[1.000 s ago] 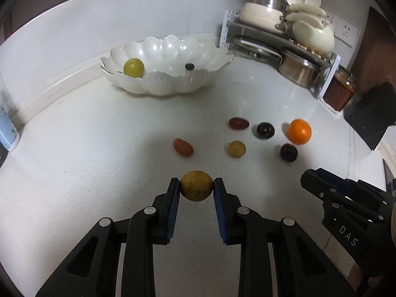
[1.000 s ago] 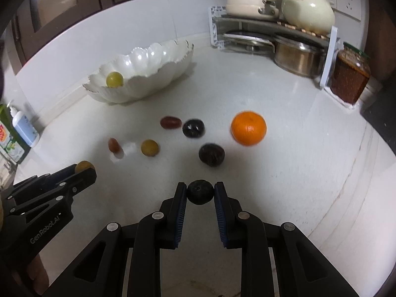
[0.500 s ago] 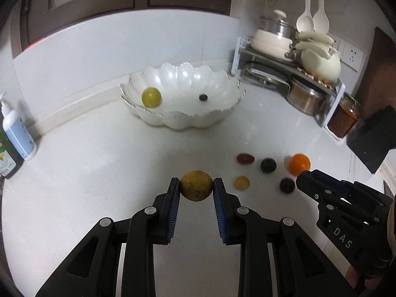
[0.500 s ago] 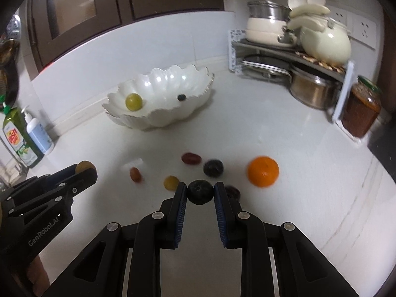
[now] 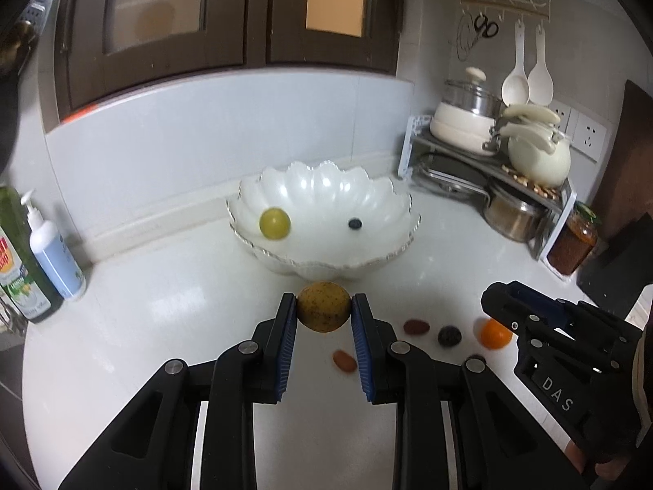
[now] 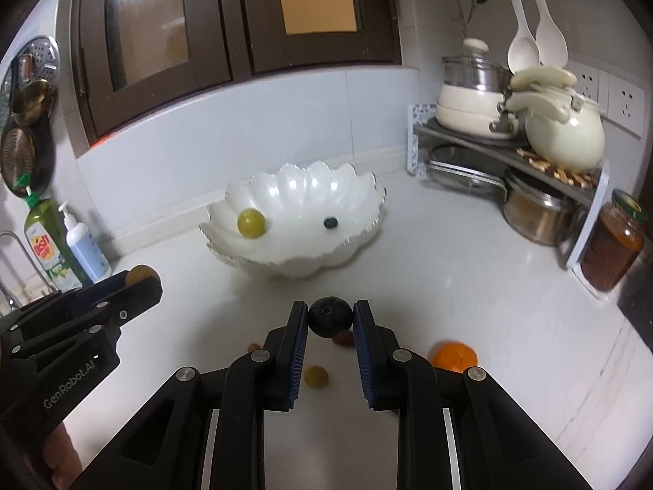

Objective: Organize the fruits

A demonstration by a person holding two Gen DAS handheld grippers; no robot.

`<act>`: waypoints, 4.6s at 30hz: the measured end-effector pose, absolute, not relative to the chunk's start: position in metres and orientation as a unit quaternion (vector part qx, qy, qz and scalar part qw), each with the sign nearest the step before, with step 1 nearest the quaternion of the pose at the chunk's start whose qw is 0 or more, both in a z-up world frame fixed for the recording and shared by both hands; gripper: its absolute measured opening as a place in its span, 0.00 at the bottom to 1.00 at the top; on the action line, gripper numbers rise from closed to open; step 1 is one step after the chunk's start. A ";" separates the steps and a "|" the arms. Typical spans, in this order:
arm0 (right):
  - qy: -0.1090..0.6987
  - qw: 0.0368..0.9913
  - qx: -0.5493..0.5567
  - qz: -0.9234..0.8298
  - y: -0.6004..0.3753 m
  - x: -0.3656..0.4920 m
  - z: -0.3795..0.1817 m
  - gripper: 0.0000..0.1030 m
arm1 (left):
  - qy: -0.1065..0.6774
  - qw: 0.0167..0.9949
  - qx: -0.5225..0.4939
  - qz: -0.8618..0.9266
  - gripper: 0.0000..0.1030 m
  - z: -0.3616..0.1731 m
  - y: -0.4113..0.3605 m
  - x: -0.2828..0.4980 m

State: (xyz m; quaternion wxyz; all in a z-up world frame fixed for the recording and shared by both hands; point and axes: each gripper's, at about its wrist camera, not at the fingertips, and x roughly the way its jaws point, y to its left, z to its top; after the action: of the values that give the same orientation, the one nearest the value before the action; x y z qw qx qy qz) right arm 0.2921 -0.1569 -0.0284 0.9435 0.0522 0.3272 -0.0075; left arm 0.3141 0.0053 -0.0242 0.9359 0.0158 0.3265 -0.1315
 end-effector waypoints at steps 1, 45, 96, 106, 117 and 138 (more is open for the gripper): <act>0.325 0.944 0.051 -0.005 -0.156 0.293 -0.026 0.24 | 0.323 0.937 0.017 -0.129 0.27 -0.022 0.006 0.315; 0.370 0.928 0.026 0.041 -0.159 0.460 0.008 0.24 | 0.349 0.930 0.043 -0.107 0.26 0.014 -0.011 0.461; 0.565 0.823 -0.031 0.053 -0.172 0.579 -0.091 0.37 | 0.534 0.837 0.093 -0.074 0.50 -0.093 -0.039 0.575; 0.533 0.845 -0.021 0.037 -0.183 0.555 -0.064 0.38 | 0.513 0.851 0.090 -0.058 0.55 -0.072 -0.028 0.553; 0.484 0.875 0.001 0.027 -0.190 0.515 -0.024 0.38 | 0.454 0.886 0.078 -0.057 0.63 -0.026 -0.018 0.510; 0.379 0.925 0.008 0.009 -0.191 0.424 0.038 0.38 | 0.343 0.932 0.079 -0.086 0.73 0.037 -0.010 0.430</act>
State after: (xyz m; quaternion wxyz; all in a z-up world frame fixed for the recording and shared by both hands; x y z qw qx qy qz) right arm 0.4242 -0.1906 0.0381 0.9253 0.0081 0.3789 0.0089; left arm 0.4298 -0.0103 0.0372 0.9319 0.0790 0.3433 -0.0861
